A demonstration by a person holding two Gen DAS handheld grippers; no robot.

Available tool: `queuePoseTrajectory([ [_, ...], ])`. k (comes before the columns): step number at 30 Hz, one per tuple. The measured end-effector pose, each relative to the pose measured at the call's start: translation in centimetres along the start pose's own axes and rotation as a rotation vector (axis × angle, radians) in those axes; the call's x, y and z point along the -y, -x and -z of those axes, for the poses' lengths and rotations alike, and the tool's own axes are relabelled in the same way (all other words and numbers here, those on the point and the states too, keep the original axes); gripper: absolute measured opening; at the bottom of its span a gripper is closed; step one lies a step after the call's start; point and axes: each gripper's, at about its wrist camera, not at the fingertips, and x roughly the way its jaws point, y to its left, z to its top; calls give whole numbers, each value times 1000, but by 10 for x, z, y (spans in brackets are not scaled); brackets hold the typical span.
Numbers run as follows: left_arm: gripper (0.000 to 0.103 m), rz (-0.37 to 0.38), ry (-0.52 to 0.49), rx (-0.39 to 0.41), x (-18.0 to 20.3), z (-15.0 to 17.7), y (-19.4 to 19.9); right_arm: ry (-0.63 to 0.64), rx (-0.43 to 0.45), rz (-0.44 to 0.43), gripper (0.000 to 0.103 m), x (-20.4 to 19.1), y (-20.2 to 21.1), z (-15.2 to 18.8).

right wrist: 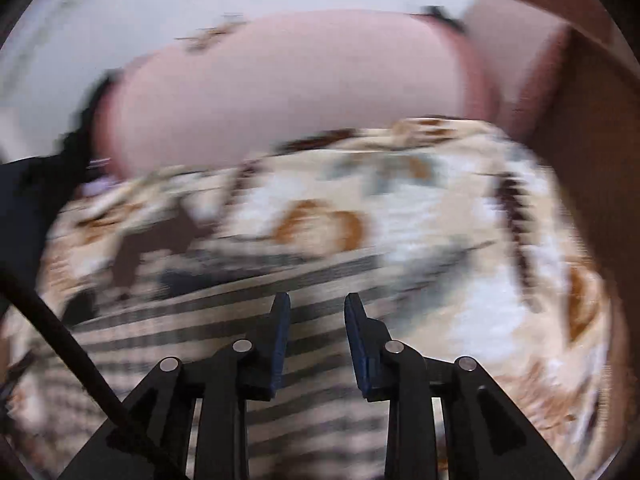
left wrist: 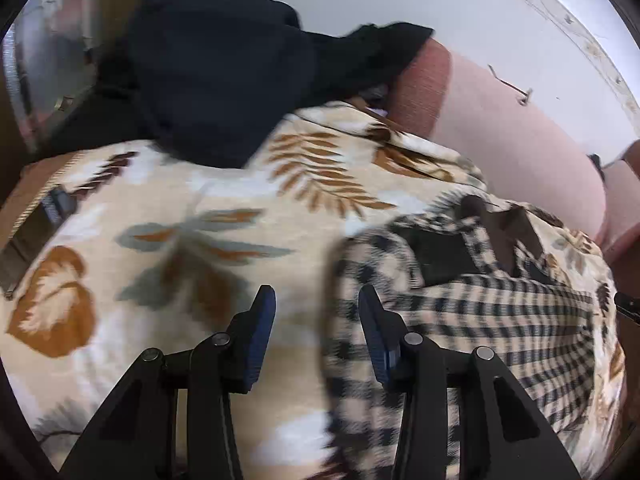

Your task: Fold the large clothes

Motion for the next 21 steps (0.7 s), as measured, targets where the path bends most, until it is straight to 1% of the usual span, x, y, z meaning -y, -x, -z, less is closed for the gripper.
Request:
queuePoseTrajectory([
  [1,42,-13,2,0,-5,1,2,28,-18,-49,30,-16,-3,4],
  [2,42,-17,5,-3,-9,2,3,74,-49,-110,30,-42,-9,8],
  [4,42,-1,9,-13,-15,3,3,179,-111,-217,30,-100,-24,20],
  [5,42,2,1,-23,-16,4,1,225,-128,-246,32,-125,-32,26],
  [8,42,-30,-20,-38,-17,4,-5,330,-148,-262,37,-189,-58,36],
  [11,42,-35,-1,-46,-25,1,-5,396,-172,-307,37,-236,-84,33],
  [13,42,-20,26,-50,-34,0,-3,429,-165,-325,41,-258,-95,31],
  [14,42,-14,39,-58,-40,0,-4,448,-167,-333,49,-269,-101,31],
  [15,42,-11,45,-61,-43,-1,-5,465,-169,-332,52,-277,-109,32],
  [18,42,-23,65,-74,-51,-1,-7,532,-179,-279,52,-295,-126,36],
  [19,42,-19,70,-76,-52,-2,-7,556,-191,-274,51,-299,-128,38],
  [20,42,-11,76,-76,-53,-2,-7,576,-208,-287,33,-302,-130,39],
  [21,42,-6,78,-74,-53,-3,-7,591,-240,-318,10,-304,-131,41],
])
